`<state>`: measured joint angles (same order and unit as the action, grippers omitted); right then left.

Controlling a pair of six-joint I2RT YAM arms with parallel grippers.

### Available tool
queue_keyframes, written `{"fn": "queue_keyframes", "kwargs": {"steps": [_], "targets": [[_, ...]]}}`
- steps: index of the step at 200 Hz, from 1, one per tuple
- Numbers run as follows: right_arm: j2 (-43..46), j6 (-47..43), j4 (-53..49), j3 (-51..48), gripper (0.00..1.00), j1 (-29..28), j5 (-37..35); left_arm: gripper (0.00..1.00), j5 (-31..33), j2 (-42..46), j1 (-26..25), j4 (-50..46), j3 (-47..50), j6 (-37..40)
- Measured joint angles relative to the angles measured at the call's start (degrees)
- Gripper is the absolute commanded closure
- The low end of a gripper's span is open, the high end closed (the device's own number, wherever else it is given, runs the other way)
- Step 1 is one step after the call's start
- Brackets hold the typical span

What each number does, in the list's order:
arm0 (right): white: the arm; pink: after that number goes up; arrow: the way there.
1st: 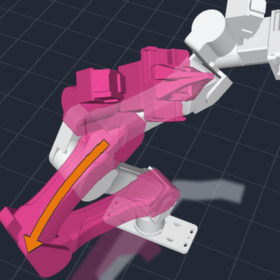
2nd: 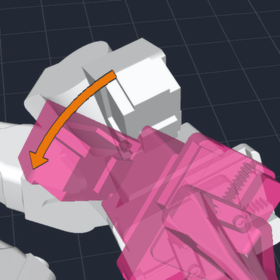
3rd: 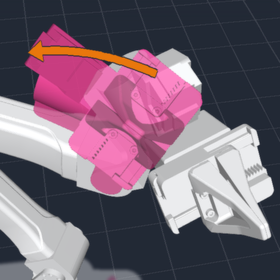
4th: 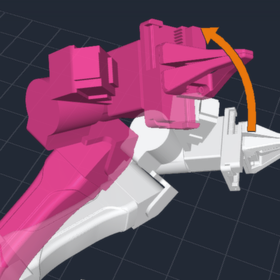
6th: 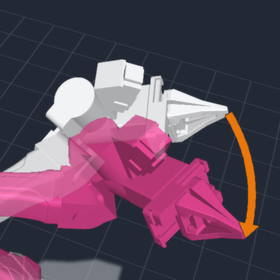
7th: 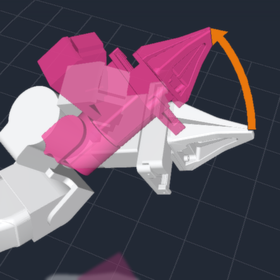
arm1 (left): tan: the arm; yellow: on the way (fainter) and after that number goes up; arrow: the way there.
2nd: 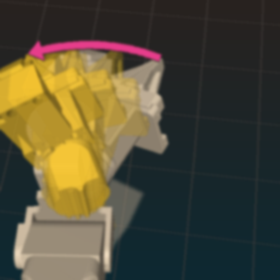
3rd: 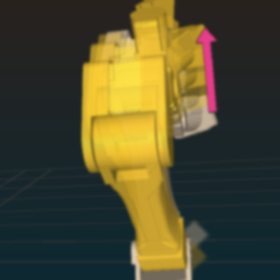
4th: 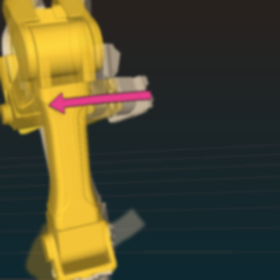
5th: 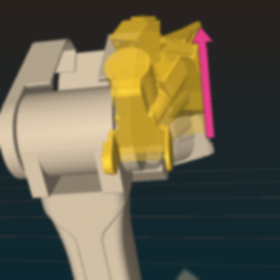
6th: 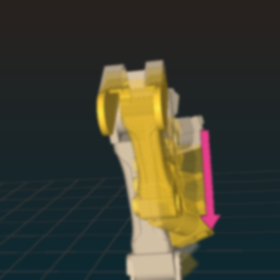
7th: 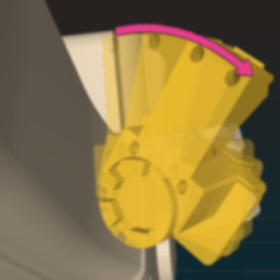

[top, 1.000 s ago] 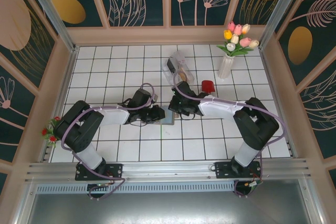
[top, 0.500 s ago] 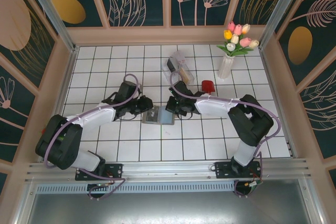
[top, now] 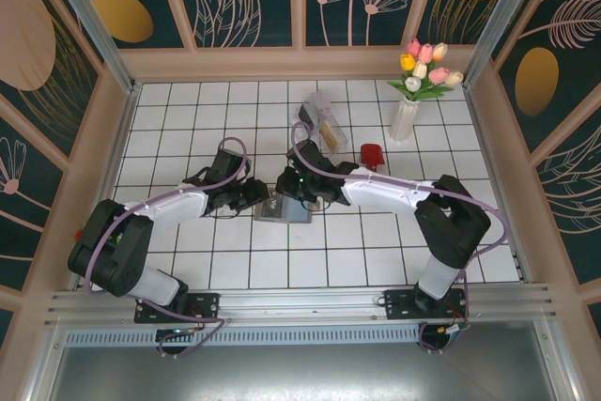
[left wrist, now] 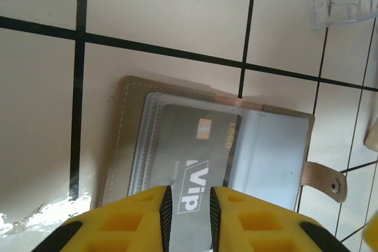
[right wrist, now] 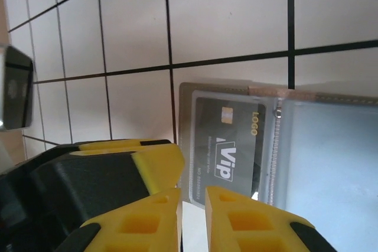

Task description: Take the credit cards out of the card holder

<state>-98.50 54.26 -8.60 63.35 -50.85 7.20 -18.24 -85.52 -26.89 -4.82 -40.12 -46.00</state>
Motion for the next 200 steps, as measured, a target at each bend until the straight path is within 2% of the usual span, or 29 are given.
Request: {"fn": "queue_keyframes", "kwargs": {"steps": [43, 119, 200], "targets": [[-3.3, 2.1, 2.8, -2.5, 0.81, 0.0, 0.0, 0.81, 1.3, -1.2, 0.0, 0.1, 0.2, 0.2], [-6.8, 5.7, 12.3, -6.2, 0.81, 0.5, 3.3, 0.89, 0.6, -3.6, 0.0, 1.6, 1.0, 4.9], [-7.5, 2.6, 14.5, -8.1, 0.83, 4.5, 8.6, 0.87, 0.5, -3.7, 0.0, 1.4, 1.1, 5.3]]}}
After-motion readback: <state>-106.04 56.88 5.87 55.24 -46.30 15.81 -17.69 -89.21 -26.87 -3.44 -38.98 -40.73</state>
